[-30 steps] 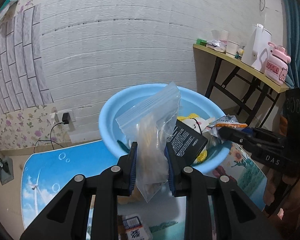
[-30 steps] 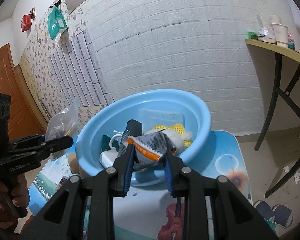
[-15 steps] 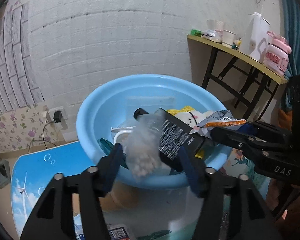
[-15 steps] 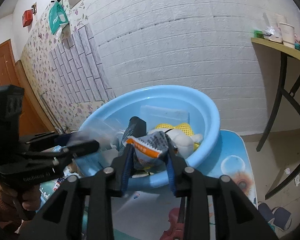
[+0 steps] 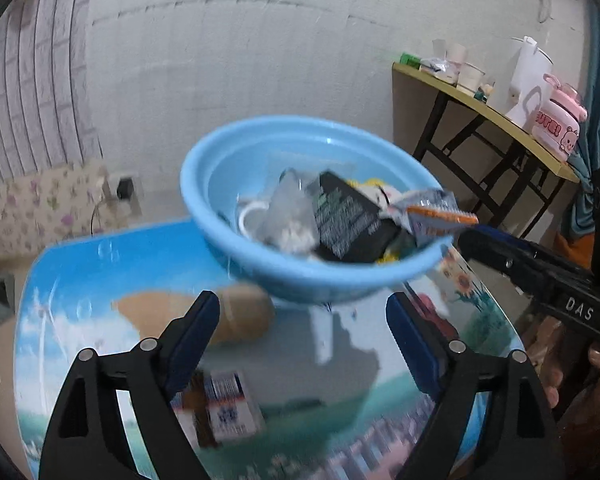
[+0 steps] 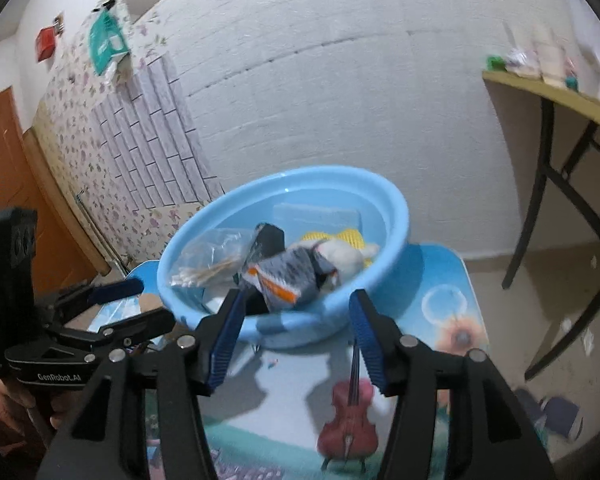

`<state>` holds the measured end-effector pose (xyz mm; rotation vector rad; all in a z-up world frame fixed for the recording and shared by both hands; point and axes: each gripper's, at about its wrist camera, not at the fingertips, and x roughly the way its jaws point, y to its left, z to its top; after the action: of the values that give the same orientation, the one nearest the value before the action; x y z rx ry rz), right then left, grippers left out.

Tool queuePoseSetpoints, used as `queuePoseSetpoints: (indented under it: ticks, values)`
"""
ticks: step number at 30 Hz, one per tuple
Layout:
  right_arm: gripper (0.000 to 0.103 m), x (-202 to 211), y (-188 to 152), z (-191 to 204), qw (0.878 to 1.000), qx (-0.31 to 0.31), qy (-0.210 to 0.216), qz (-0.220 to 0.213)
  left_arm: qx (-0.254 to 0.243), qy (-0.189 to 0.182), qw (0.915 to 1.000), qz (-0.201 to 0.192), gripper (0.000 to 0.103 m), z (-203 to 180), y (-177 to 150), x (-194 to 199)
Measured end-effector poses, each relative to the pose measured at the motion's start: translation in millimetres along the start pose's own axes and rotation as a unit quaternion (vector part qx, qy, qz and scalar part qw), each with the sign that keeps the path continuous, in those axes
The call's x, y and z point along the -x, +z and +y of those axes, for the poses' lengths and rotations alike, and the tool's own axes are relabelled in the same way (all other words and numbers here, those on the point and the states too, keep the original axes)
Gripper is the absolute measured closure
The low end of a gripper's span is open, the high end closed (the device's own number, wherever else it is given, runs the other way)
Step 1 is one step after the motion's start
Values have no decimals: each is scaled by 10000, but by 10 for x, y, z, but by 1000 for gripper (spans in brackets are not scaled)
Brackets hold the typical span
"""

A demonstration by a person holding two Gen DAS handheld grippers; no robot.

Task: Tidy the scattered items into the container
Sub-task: 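Open both grippers to drop the swab bag and packet into the basin, then move the left gripper onto the clear toothpick box while the right approaches the plush doll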

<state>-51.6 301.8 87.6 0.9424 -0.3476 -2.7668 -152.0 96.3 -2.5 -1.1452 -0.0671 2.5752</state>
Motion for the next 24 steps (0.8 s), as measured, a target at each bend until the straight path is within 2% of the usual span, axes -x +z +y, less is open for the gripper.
queuePoseSetpoints:
  ticks: [4,9,13,16,24]
  values:
    - [49,163,-64,152,9992,-23,-396,-6,-64,216,9994,266,17,-26,-165,115]
    - [49,375,-213,396,9989,157,-446,26,126,367,9990,237,12,-13,-292,304]
    - [49,368,-317,539,9992,136,-196,319,380,455,9981,169,12,5,-359,402]
    - [49,340,-367,675,9984,332,-189,417,375,562,9975,212,12,9,-403,436]
    - [49,410,-398,876,9984,462,-25,316,299,786,9963,191,12,75,-452,522]
